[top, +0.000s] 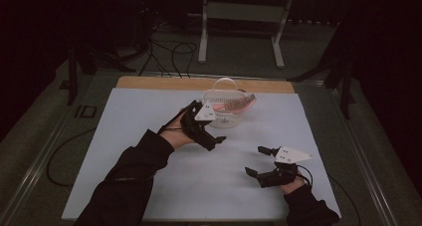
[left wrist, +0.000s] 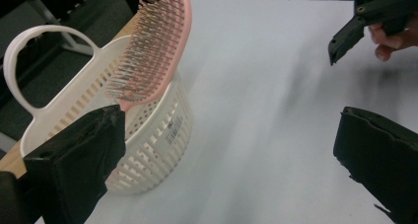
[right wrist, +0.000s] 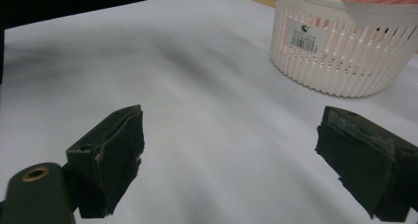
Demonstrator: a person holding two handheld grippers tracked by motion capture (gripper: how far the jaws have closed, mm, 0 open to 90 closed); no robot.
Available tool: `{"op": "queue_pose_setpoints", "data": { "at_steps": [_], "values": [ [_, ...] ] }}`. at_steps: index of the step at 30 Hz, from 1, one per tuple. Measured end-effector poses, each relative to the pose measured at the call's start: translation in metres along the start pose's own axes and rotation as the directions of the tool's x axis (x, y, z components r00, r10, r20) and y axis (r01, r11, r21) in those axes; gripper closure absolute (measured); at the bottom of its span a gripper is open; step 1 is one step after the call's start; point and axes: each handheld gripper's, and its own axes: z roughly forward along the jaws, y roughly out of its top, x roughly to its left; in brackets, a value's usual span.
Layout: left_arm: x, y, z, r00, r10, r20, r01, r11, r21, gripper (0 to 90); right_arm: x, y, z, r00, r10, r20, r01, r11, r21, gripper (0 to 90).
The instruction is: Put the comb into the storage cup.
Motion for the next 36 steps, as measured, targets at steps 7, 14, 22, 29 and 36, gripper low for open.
{"op": "queue_pose_setpoints", "data": {
  "at_steps": [7,14,22,29,36],
  "values": [
    [-0.004,-0.017,-0.015,0.9999,-0.014,0.001,0.014,0.9998,0.014,0.0,0.001,0.000,0.001,1.0000,0.002,0.002,-0.002,1.000,0.005,10.4],
    [-0.007,-0.038,-0.030,0.9991,-0.043,-0.003,0.043,0.9989,0.018,0.0,0.001,0.000,0.001,1.0000,-0.001,-0.003,0.001,1.000,0.002,10.5],
    [-0.011,-0.059,-0.044,0.9977,-0.066,-0.013,0.067,0.9970,0.039,0.0,0.002,0.000,0.001,0.9999,-0.015,0.005,0.015,1.000,0.003,10.5],
    [-0.014,-0.084,-0.065,0.9916,-0.125,-0.035,0.126,0.9915,0.034,0.0,0.004,0.000,0.003,0.9999,-0.014,-0.001,0.014,1.000,0.009,10.5],
    [-0.021,-0.115,-0.076,0.9835,-0.171,-0.060,0.174,0.9833,0.054,0.0,0.004,0.001,0.003,0.9997,-0.026,0.002,0.026,1.000,0.004,10.5]
  ]
}}
